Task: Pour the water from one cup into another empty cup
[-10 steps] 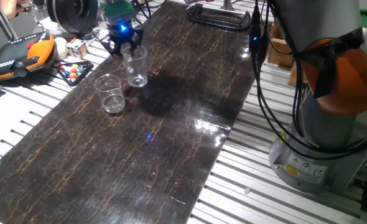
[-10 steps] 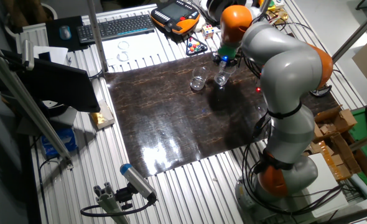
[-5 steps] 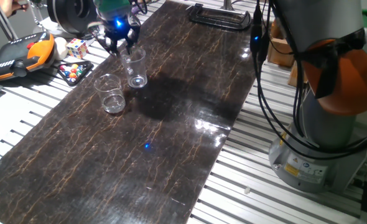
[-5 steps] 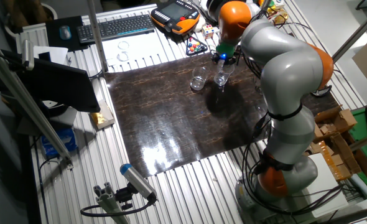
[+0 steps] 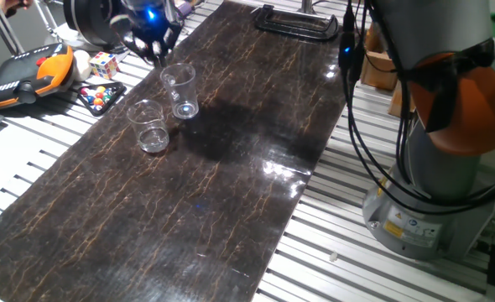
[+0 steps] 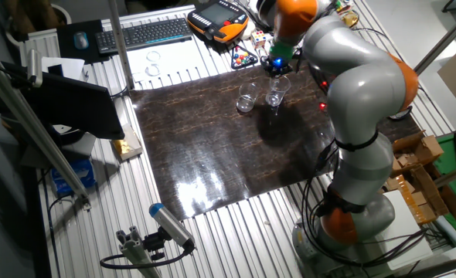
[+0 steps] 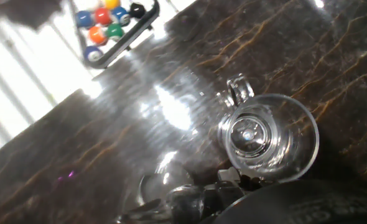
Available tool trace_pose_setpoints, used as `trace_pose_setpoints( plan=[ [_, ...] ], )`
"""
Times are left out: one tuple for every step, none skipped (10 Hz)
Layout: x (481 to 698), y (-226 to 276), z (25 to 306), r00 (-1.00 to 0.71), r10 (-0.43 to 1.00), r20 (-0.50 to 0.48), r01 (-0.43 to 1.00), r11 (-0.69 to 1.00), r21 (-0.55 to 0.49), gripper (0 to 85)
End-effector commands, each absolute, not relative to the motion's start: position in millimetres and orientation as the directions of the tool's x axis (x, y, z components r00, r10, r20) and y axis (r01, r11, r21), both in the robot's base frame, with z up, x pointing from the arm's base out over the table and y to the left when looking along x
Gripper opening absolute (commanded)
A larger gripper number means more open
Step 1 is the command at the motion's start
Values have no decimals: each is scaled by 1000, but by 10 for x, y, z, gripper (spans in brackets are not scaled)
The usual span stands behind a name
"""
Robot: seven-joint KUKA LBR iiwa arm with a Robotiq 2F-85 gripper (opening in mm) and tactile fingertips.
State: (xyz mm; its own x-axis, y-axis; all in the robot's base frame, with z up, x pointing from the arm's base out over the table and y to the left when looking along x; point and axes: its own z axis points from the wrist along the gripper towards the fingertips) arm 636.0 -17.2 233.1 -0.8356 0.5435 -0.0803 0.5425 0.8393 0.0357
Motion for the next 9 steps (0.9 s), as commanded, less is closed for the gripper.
trace_pose_setpoints(
  plan=[
    [6330,-138,2420,-856,509,-86,507,861,42,7],
    [6295,-90,2480,-870,485,-89,483,874,45,7],
    [6262,-53,2536,-883,460,-90,458,888,43,7],
    [6218,-17,2553,-899,429,-91,426,903,49,7],
    [6160,68,2532,-916,388,-101,385,922,48,7],
    [6115,137,2527,-925,364,-107,361,932,42,7],
    [6056,183,2538,-936,335,-106,333,942,38,7],
    [5992,230,2557,-947,305,-100,303,952,35,7],
    [5925,251,2599,-958,274,-88,272,962,28,7]
  ],
)
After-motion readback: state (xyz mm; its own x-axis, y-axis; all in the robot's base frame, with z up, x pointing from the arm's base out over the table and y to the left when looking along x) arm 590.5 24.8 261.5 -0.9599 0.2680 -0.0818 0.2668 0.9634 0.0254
